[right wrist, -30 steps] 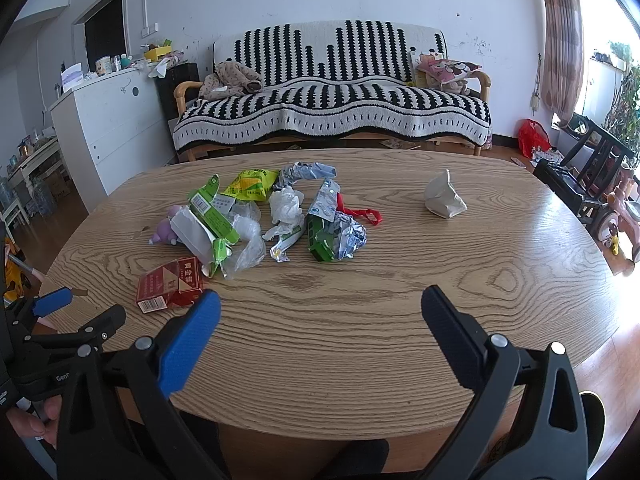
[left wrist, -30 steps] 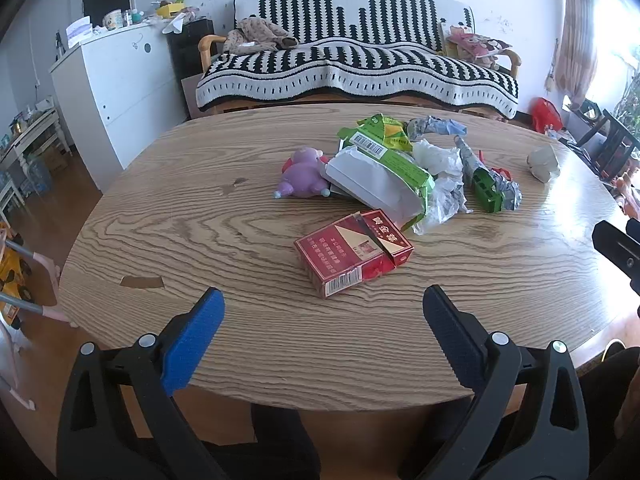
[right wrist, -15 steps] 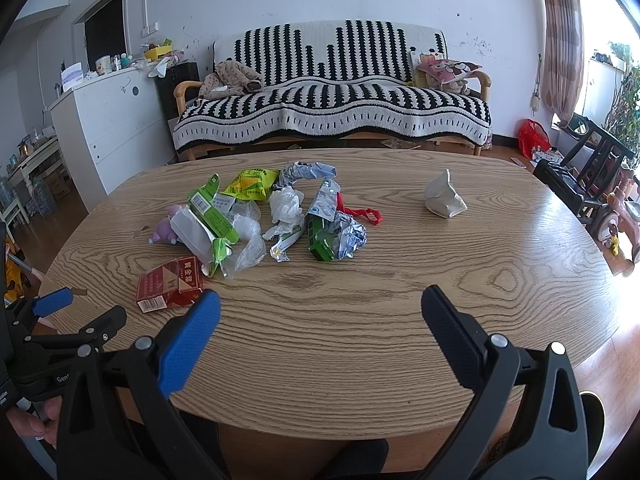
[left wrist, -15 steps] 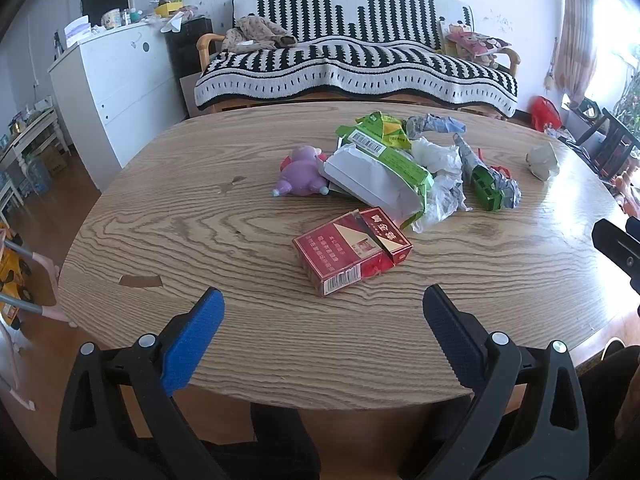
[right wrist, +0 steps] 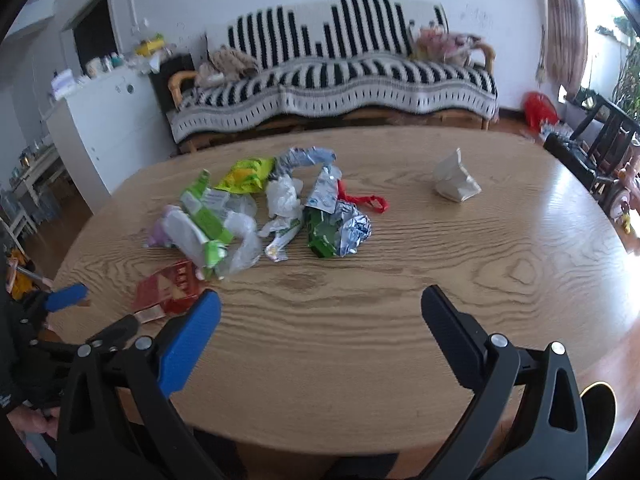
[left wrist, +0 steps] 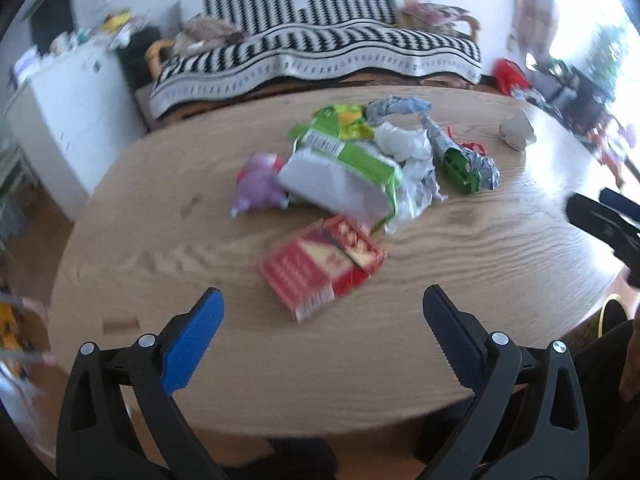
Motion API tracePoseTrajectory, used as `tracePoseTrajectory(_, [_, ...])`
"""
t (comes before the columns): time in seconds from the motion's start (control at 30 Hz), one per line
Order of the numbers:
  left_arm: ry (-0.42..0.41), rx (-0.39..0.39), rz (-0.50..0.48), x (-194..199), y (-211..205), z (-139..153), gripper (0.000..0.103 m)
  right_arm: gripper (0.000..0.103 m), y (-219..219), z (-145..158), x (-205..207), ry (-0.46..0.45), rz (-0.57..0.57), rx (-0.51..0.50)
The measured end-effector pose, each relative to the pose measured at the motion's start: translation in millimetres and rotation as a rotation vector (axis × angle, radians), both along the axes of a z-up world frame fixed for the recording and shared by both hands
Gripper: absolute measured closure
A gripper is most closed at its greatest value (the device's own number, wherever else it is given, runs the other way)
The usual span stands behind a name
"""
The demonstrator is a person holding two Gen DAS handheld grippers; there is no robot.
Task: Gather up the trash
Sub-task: 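Grasp the red cigarette pack with the left tool while the right tool grasps a foil wrapper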
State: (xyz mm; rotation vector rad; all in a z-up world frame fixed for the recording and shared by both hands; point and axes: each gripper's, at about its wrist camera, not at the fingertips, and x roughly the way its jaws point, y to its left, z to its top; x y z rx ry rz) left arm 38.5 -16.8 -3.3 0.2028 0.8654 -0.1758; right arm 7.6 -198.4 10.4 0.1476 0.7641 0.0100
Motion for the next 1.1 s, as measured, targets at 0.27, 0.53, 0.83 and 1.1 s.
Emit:
tracePoseTrajectory(0.27, [0.178, -0.034, -0.061, 55.3, 13.3, -38.1, 0.006, 0.017, -0.5, -13.9, 118.4, 0.096, 0.007, -0.027])
tracePoseTrajectory(0.53, [0.149, 0.036, -0.156, 70.5, 6.5, -50.1, 0.006, 0.043, -1.3, -47.6, 189.2, 0.200, 0.021, 0.001])
tracePoseTrajectory(0.83, [0.143, 0.115, -0.141, 68.9, -5.5, -57.1, 0.035, 0.069, 2.7, -46.5, 194.6, 0.179, 0.039, -0.012])
tracePoseTrajectory(1.1, [0.102, 0.001, -0.120, 64.3, -6.0, -29.7, 0.046, 0.070, -18.9, -24.1, 172.3, 0.104, 0.047, 0.127])
